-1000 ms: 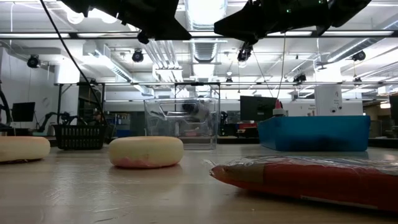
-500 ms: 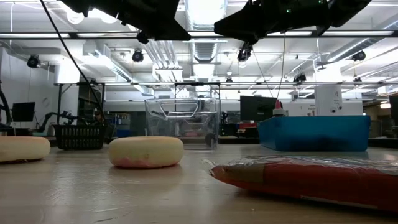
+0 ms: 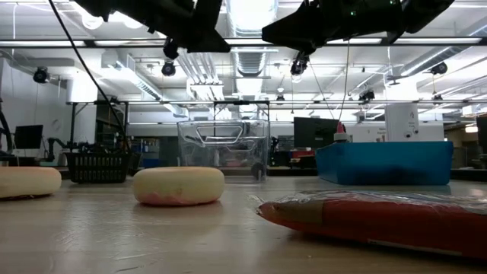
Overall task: Pick & Place Food Item
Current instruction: Put the right black food coloring bottle into the blue bin
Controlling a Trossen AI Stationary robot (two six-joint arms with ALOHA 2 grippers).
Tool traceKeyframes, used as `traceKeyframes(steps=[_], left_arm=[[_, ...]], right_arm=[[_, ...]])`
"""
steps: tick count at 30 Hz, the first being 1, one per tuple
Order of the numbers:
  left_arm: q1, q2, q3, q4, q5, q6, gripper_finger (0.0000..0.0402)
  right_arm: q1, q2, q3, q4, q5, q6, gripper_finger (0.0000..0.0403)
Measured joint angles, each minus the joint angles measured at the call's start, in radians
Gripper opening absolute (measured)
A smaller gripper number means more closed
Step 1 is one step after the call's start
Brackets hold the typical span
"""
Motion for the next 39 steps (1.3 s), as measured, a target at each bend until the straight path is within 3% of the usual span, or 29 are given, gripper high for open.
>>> traceKeyframes(steps=[4, 7, 14, 16, 25, 32, 39], left_arm=[[0.056, 0.017, 0.000, -0.004, 0.009, -0.094, 0.0002], [0.124, 0.038, 0.006, -0.037, 0.057, -0.279, 0.0001], [0.366, 0.072, 0.076, -0.164, 0.479, -0.371, 0.0004], [0.416, 0.094, 0.106, -0.232, 0.537, -0.420, 0.0005], [0.447, 0.246, 0.306, -0.433, 0.539, -0.429, 0.0006], [0.448, 0.397, 0.505, -0.696, 0.533, -0.460, 0.0005], [0.456, 0.510, 0.609, -0.750, 0.607, -0.480, 0.0016]], right_arm=[[0.000, 0.000, 0.000, 0.000, 0.000, 0.000, 0.0144], [0.000, 0.000, 0.000, 0.000, 0.000, 0.000, 0.0144], [0.000, 0.000, 0.000, 0.000, 0.000, 0.000, 0.0144], [0.000, 0.000, 0.000, 0.000, 0.000, 0.000, 0.0144], [0.000, 0.000, 0.000, 0.000, 0.000, 0.000, 0.0144], [0.000, 0.000, 0.000, 0.000, 0.000, 0.000, 0.0144], [0.000, 0.000, 0.000, 0.000, 0.000, 0.000, 0.0144]])
